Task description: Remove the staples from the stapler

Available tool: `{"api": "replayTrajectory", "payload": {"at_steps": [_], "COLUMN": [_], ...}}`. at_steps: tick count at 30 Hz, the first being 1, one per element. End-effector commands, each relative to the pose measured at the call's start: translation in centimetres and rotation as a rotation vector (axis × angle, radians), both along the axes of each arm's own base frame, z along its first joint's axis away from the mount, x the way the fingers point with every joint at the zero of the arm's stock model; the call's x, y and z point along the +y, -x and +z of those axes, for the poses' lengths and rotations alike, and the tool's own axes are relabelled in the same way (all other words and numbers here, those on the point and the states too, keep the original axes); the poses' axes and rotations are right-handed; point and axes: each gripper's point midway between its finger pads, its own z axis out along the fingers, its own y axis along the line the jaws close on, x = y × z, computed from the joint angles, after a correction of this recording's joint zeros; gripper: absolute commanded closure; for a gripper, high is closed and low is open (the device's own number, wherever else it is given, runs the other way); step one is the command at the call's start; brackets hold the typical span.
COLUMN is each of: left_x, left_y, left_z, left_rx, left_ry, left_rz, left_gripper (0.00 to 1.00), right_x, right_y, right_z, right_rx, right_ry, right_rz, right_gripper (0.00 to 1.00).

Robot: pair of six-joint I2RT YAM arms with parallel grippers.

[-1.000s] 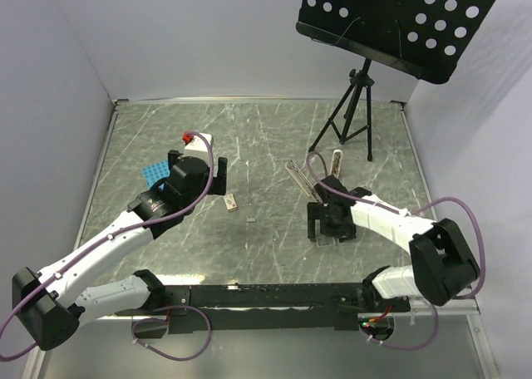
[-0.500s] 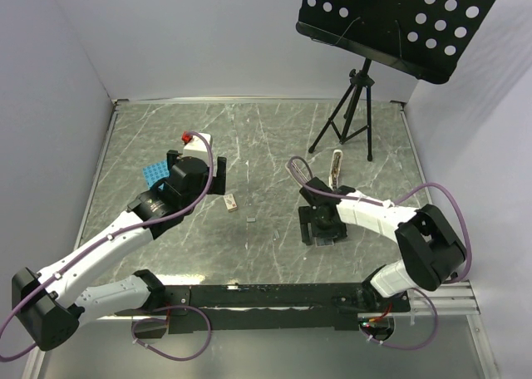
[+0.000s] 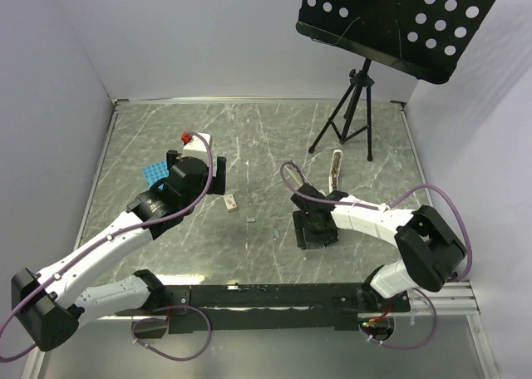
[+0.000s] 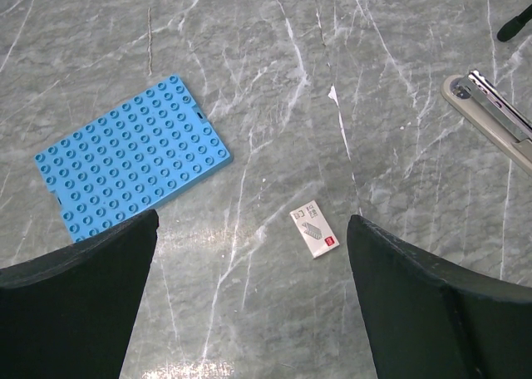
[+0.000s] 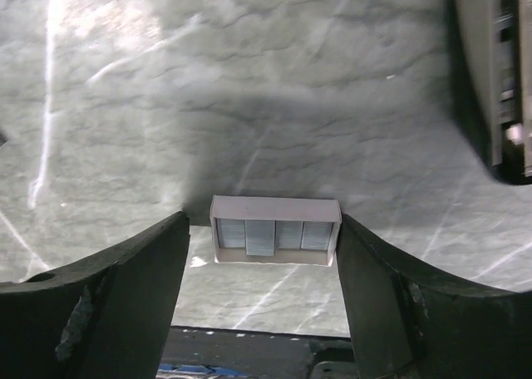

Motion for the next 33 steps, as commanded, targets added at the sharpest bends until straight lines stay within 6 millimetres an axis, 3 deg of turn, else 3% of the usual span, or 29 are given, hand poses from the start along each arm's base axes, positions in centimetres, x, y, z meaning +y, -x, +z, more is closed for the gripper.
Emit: {"api": "replayTrajectory", "payload": {"at_steps": [1,8,23,27,33], "left_x": [0.1,0.3,1.2,2.5,4.4], "left_y": [-0.1,-0.2,-0.3,-0.2,1.0], "left_z": [0.5,0.3,0.6,1.6,4.7], "left_rx": [-0.019,-0.017,-0.037,-0.072,-0.208], "left_ry": [0.014,0.01,0.006,0.006,0.099], "left_rz": [0.021,0.026,0.084,0.139,0.181], "left_gripper": [0.01,0.01,0.01,0.01,0.01], "right_x": [3.6,5.5,7.2,7.2,9.1], "right_y": [-0.1,0.3,0.1,-0.7,-2.4], "right_z": [1.6,2.1,2.6,4.0,5.7], "right_rx": [-0.023,-0.034,-0.053,-0.096,-0.147], "right_ry": [-0.12,-0.131,-0.114,-0.106,-0.144], "right_rz": [-0.017,-0.005,0.022,0.058,0.127], "right_gripper": [0.24,0.26,0.25,0.21,0.23]}}
